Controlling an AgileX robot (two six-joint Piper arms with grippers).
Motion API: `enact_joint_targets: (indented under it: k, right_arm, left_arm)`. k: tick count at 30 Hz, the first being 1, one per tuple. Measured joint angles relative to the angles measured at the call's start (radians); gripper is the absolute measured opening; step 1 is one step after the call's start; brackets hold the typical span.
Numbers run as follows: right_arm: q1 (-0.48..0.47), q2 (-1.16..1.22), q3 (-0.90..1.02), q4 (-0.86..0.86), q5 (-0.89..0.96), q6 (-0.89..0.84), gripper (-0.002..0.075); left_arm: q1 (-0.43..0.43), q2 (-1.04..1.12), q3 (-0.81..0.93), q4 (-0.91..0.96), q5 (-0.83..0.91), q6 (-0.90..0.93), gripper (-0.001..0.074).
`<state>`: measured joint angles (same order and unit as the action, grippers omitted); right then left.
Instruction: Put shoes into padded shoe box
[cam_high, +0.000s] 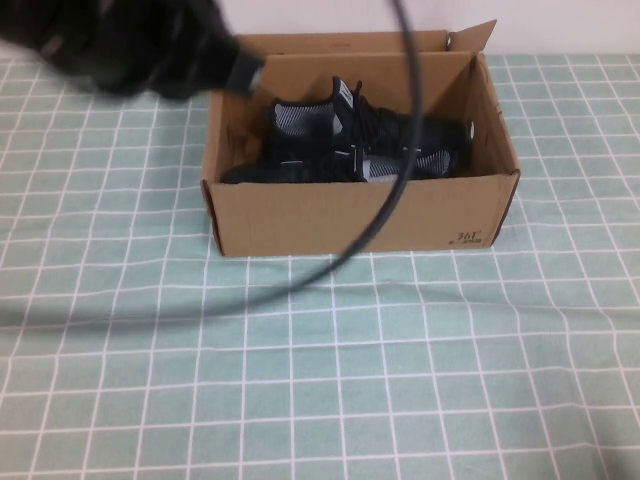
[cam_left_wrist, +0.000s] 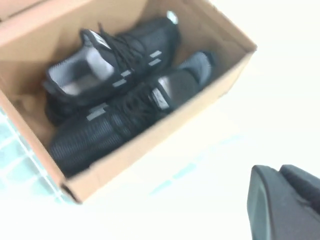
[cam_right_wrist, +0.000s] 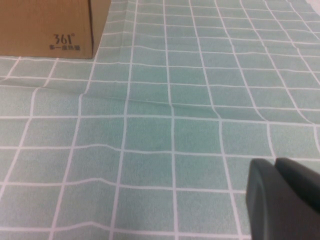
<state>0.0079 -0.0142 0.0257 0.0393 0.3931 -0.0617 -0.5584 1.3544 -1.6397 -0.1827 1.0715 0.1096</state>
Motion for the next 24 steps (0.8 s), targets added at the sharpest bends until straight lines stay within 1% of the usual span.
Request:
enact_joint_targets:
  k: [8,11,14,18,21,24]
  right_arm:
    - [0.000,0.000,0.000,0.000,0.000,0.000,-0.0008]
    - [0.000,0.000,0.000,0.000,0.000,0.000,-0.0008]
    - [0.000,0.000,0.000,0.000,0.000,0.000,-0.0008]
    - [0.000,0.000,0.000,0.000,0.000,0.000,-0.0008]
    - [0.000,0.000,0.000,0.000,0.000,0.000,-0.0008]
    - [0.000,0.000,0.000,0.000,0.000,0.000,-0.0008]
  left_arm:
    - [0.000,-0.257,0.410,-0.010,-0.085,0.002,-0.0001]
    - [0.000,-0.324,0.513,-0.010,-0.085,0.002,-0.0001]
    - [0.000,-0.356,0.558,-0.010,-0.084,0.002,-0.0002]
    - [0.000,-0.363,0.570,-0.001,-0.079,0.005,-0.0002]
    - [0.000,-0.364,0.571,0.051,-0.077,0.022,-0.0002]
    - [-0.004,-0.365,0.573,0.139,-0.137,0.022,-0.0003]
